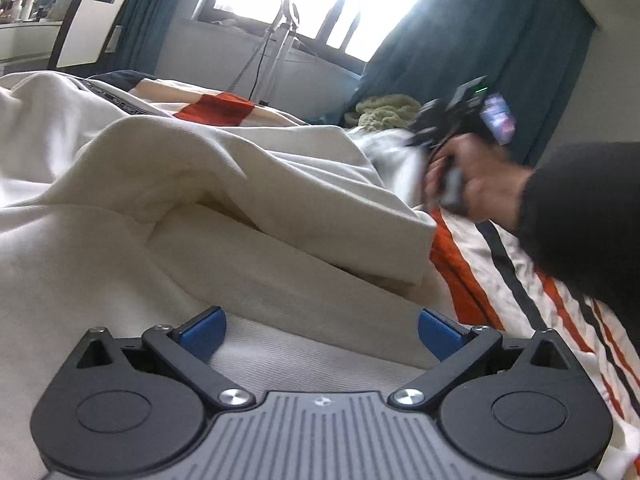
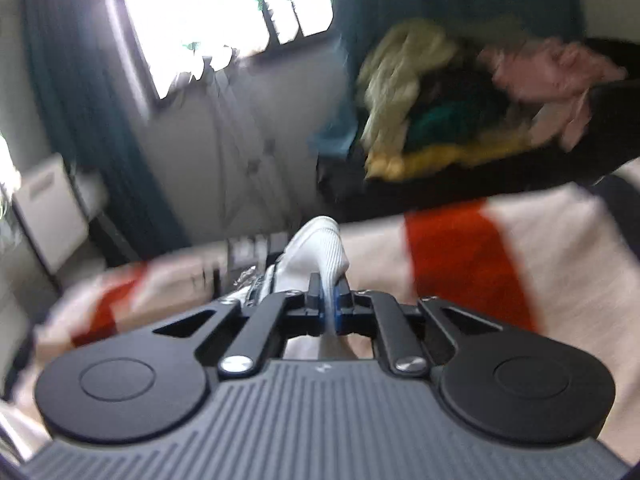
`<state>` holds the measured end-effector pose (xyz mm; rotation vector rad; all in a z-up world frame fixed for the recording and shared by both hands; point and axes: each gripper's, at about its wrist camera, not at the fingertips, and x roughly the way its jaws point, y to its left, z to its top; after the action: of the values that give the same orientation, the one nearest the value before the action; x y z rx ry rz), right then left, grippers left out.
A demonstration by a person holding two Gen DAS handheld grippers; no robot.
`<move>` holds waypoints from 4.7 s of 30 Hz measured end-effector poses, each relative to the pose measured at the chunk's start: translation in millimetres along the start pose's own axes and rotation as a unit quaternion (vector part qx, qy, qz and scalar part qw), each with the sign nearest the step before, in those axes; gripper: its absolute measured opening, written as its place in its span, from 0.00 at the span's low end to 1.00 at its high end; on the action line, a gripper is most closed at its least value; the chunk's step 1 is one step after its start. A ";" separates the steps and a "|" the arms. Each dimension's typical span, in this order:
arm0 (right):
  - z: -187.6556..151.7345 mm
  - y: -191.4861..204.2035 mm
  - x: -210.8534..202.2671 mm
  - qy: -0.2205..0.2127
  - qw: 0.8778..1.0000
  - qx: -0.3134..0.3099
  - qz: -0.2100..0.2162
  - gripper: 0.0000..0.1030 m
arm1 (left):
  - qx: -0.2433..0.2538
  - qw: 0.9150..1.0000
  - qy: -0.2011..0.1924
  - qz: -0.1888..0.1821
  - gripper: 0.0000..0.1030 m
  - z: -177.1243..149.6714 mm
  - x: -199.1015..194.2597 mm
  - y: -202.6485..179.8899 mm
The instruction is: Fold clothes
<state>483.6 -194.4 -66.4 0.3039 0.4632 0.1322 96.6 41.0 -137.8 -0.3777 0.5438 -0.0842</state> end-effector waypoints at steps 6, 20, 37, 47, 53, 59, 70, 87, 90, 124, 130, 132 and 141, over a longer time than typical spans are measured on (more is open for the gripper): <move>77.0 -43.2 -111.9 -0.165 0.980 0.043 -0.106 0.07 | 0.003 1.000 -0.023 0.005 1.00 4.1 -16.4 -1.3; -107.8 -237.1 -200.3 -0.070 0.935 0.226 -0.265 0.08 | 0.021 0.999 -0.033 0.010 1.00 3.3 -29.2 1.9; -124.3 -274.9 -243.7 -0.090 0.950 0.168 -0.247 0.07 | 0.003 0.999 -0.041 0.003 1.00 12.1 -31.7 -0.2; -123.2 -250.3 -296.0 -0.081 0.957 0.182 -0.209 0.67 | -0.009 0.999 -0.033 -0.014 1.00 20.8 -35.7 6.2; -145.7 -248.8 -326.4 -0.080 0.952 0.266 -0.130 0.68 | -0.099 0.994 -0.005 -0.045 0.94 34.7 -32.7 35.8; -160.7 -266.0 -309.8 -0.078 0.915 0.390 -0.066 0.55 | -0.228 0.972 0.031 -0.056 0.81 56.6 -7.8 77.6; -148.4 -310.1 -237.3 -0.066 0.911 0.399 -0.075 0.26 | -0.374 0.925 -0.001 -0.064 0.34 58.8 41.4 135.8; -138.7 -329.3 -257.3 -0.124 0.905 0.381 -0.144 0.06 | -0.269 0.962 -0.005 -0.048 0.05 72.1 15.1 108.4; -143.1 -328.5 -251.6 -0.096 0.916 0.355 -0.162 0.08 | -0.187 0.982 0.013 0.006 0.06 70.0 20.6 88.2; -181.1 -45.0 -466.7 -0.047 0.997 -0.044 -0.031 0.79 | 0.131 0.989 -0.059 0.027 0.98 32.3 -181.9 -33.7; -188.0 -40.4 -456.1 -0.048 0.996 -0.054 -0.046 0.79 | 0.157 0.986 -0.053 0.020 1.00 16.1 -183.4 -40.6; -189.1 -42.3 -451.8 -0.046 0.996 -0.050 -0.051 0.79 | 0.166 0.985 -0.047 0.022 1.00 11.7 -177.8 -43.8; -191.4 -60.1 -441.0 -0.024 0.995 -0.003 -0.094 0.79 | 0.174 0.984 -0.011 0.027 1.00 1.5 -160.5 -45.7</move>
<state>8.1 -287.4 -63.6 0.2555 0.4407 -0.0567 -38.8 27.6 -41.1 -0.0240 0.5057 -0.1204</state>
